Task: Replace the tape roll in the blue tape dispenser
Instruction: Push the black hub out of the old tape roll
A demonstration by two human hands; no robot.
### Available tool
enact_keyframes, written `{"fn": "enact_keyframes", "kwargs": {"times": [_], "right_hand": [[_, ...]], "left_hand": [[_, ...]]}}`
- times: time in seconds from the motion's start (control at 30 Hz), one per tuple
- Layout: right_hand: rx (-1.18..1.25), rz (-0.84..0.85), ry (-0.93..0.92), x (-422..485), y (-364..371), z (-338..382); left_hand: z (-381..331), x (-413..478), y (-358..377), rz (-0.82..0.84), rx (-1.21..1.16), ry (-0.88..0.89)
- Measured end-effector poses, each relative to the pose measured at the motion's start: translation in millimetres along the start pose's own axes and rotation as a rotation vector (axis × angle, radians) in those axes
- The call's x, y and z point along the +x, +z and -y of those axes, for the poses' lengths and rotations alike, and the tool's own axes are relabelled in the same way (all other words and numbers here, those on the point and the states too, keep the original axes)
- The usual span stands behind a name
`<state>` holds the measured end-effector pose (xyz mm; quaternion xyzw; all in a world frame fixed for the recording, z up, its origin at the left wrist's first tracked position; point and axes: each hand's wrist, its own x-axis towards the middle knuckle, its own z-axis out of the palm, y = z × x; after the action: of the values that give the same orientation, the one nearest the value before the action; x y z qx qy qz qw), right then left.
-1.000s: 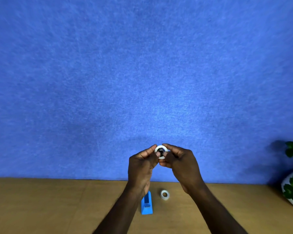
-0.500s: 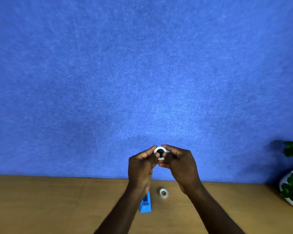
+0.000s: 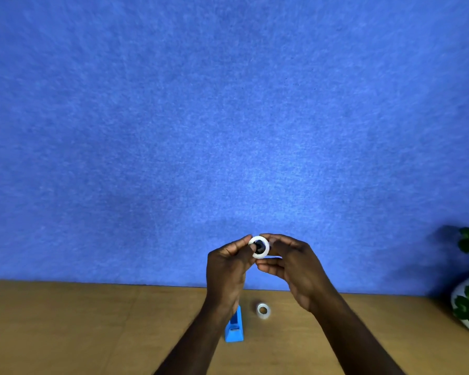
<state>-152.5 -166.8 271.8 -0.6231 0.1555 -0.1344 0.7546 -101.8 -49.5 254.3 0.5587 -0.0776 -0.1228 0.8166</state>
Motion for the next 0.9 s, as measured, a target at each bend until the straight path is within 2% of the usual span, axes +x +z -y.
{"fn": "enact_keyframes", "kwargs": {"times": [0.37, 0.53, 0.73, 0.9], "right_hand": [[0.366, 0.095, 0.369, 24, -17, -22], [0.437, 0.111, 0.427, 31, -26, -33], [0.562, -0.02, 0.41, 40, -49, -53], [0.659, -0.2, 0.387, 45, -91, -87]], "left_hand": [[12, 7, -2, -0.02, 0.062, -0.038], [20, 11, 0, 0.003, 0.062, -0.05], [48, 26, -1, -0.083, 0.163, -0.079], [105, 58, -9, -0.191, 0.56, -0.039]]}}
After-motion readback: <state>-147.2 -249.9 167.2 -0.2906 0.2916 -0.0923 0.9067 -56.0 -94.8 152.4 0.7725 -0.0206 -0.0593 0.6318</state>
